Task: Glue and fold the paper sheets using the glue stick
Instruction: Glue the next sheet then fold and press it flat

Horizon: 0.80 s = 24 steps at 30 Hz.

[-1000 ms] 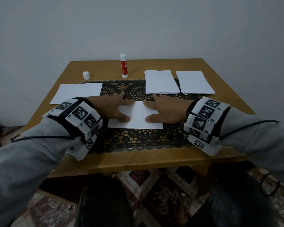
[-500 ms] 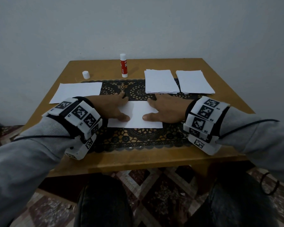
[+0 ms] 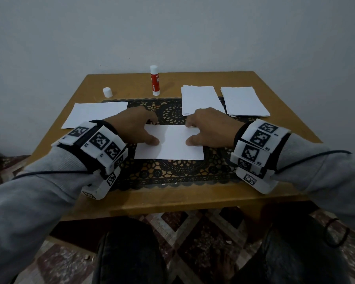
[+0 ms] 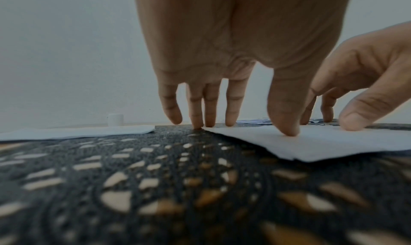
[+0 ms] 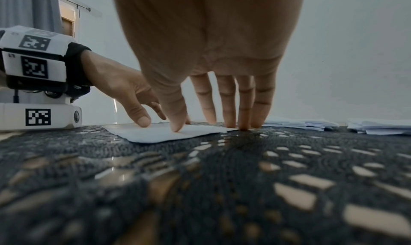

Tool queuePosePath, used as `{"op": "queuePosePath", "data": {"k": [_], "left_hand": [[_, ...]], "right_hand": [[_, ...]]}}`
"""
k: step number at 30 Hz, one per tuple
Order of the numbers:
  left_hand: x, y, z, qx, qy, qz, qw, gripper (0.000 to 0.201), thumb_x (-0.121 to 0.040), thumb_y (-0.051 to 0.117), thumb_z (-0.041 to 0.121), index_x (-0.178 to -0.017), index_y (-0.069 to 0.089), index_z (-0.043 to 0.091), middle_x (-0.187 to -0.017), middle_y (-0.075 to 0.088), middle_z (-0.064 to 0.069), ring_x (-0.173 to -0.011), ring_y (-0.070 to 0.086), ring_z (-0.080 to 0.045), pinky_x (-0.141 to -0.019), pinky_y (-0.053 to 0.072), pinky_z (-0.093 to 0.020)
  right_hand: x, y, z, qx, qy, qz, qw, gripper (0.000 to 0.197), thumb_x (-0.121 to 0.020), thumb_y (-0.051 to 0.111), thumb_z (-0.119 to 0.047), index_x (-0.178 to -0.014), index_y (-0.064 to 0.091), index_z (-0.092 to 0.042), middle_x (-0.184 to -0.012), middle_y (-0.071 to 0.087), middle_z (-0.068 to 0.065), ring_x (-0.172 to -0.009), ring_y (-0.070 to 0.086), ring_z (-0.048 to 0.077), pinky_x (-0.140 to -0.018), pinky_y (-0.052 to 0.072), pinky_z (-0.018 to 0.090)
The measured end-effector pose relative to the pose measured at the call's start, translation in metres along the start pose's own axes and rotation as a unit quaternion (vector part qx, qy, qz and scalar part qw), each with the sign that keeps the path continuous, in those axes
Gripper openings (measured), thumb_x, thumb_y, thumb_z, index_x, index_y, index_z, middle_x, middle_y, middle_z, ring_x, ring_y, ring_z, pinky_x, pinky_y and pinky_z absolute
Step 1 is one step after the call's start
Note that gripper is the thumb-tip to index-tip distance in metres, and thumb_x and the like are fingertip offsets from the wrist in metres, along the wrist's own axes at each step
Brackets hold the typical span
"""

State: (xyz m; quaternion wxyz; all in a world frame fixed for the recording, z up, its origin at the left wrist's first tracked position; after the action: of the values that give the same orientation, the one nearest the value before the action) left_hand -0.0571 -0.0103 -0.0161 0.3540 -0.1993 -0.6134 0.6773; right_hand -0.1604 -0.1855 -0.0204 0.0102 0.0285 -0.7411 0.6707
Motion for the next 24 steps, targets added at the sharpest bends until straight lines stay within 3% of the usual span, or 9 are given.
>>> {"op": "queuePosePath", "data": {"k": [4,9,14,19,24], "left_hand": [[0.0,0.0,0.0,-0.006,-0.005,0.024,1.0,0.055,-0.081,0.072,0.037,-0.127,0.055,0.013,-0.109,0.051,-0.003,-0.091,0.043,-0.015,-0.075,0.034,-0.026],[-0.002,0.001,-0.002,-0.013,-0.021,0.035,0.999,0.042,-0.086,0.068,0.025,-0.124,0.056,0.012,-0.119,0.056,-0.008,-0.095,0.048,-0.017,-0.077,0.038,-0.026],[-0.002,0.002,-0.003,0.003,-0.046,0.06,0.997,0.02,-0.088,0.061,0.01,-0.108,0.06,0.011,-0.1,0.055,-0.003,-0.087,0.046,-0.015,-0.071,0.034,-0.025],[0.0,-0.003,-0.004,0.089,-0.064,0.136,0.985,0.009,-0.092,0.049,0.008,-0.093,0.058,0.012,-0.096,0.057,-0.005,-0.087,0.05,-0.018,-0.072,0.036,-0.027],[0.003,-0.005,-0.004,0.17,-0.056,0.214,0.96,0.013,-0.095,0.042,0.007,-0.099,0.054,0.007,-0.091,0.054,-0.005,-0.084,0.051,-0.023,-0.069,0.037,-0.03]], "right_hand": [[0.001,-0.001,-0.001,-0.023,0.017,0.002,1.0,0.051,-0.086,0.067,-0.039,-0.123,0.057,-0.005,-0.118,0.058,0.011,-0.107,0.055,0.025,-0.083,0.045,0.033],[0.001,-0.002,-0.001,-0.03,0.03,-0.007,0.999,0.052,-0.085,0.069,-0.038,-0.12,0.057,-0.001,-0.115,0.057,0.014,-0.104,0.055,0.028,-0.088,0.048,0.04],[0.001,-0.003,0.002,-0.034,0.039,-0.003,0.999,0.051,-0.085,0.069,-0.036,-0.118,0.058,0.001,-0.112,0.059,0.015,-0.101,0.056,0.029,-0.087,0.048,0.041],[-0.002,-0.003,0.007,-0.043,0.067,0.014,0.997,0.044,-0.089,0.063,-0.036,-0.115,0.056,-0.002,-0.11,0.059,0.012,-0.096,0.054,0.025,-0.077,0.046,0.035],[-0.005,-0.001,0.013,-0.106,0.098,0.06,0.988,0.041,-0.093,0.057,-0.033,-0.12,0.052,-0.002,-0.116,0.058,0.011,-0.101,0.055,0.026,-0.08,0.046,0.035]]}}
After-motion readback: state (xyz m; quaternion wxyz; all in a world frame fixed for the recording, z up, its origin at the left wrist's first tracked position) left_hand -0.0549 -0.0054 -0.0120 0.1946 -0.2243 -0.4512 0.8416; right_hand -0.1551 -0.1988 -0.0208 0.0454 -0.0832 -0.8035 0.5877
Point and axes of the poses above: each hand's wrist, its own x-axis away from the middle knuckle, its own y-axis out of the palm, z = x × y, the point moved 1 cm from there along -x, towards the middle knuckle
